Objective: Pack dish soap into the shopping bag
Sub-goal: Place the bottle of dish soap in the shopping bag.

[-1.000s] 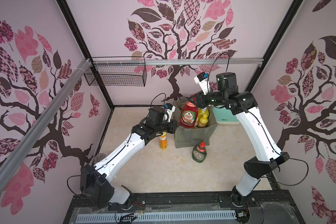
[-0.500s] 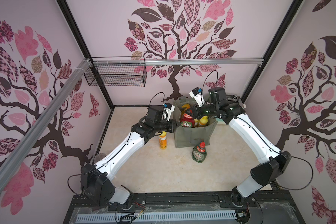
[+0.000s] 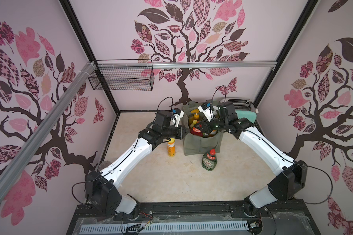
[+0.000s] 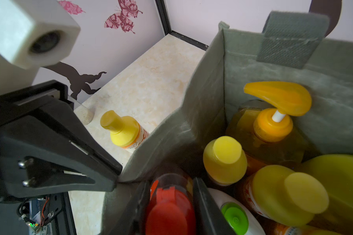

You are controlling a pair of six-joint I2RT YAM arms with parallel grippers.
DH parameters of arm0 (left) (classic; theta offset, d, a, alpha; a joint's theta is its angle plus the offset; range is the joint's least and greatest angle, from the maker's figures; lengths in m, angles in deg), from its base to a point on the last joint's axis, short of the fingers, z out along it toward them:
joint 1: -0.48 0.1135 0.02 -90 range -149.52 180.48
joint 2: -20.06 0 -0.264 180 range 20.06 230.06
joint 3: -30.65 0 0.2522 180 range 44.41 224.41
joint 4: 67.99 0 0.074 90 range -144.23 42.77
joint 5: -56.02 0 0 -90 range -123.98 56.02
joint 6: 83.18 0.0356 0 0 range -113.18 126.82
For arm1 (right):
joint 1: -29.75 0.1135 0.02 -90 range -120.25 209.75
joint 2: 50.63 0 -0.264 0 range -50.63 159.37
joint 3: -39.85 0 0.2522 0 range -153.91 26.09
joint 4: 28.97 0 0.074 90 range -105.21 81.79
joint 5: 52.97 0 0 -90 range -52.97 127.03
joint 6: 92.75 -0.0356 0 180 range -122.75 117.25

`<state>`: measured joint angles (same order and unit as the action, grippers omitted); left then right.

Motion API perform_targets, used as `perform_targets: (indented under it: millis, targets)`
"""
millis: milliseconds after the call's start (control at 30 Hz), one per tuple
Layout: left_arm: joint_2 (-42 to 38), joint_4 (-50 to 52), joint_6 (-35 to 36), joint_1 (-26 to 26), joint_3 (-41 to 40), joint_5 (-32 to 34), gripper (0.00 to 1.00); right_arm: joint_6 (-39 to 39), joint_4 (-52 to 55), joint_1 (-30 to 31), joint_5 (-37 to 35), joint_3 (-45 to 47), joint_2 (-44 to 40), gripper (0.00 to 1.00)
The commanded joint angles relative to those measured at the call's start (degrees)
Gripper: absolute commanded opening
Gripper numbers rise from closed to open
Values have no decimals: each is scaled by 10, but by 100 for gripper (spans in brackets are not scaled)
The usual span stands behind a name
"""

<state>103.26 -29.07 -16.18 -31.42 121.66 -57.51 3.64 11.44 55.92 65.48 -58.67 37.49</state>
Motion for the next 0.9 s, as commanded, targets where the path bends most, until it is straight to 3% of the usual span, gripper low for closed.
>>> perform_targets:
  millis: [0, 333, 867]
  targets:
    - [-3, -55, -5, 7, 29, 0, 0, -1, 18, 30, 36, -12, -1, 0]
    - [4, -58, -8, 9, 51, -15, 0, 16, 17, 43, 2, 10, 26, 0]
    - [8, -67, -16, 19, 83, -32, 0, 23, 4, 43, 13, 63, 47, 0]
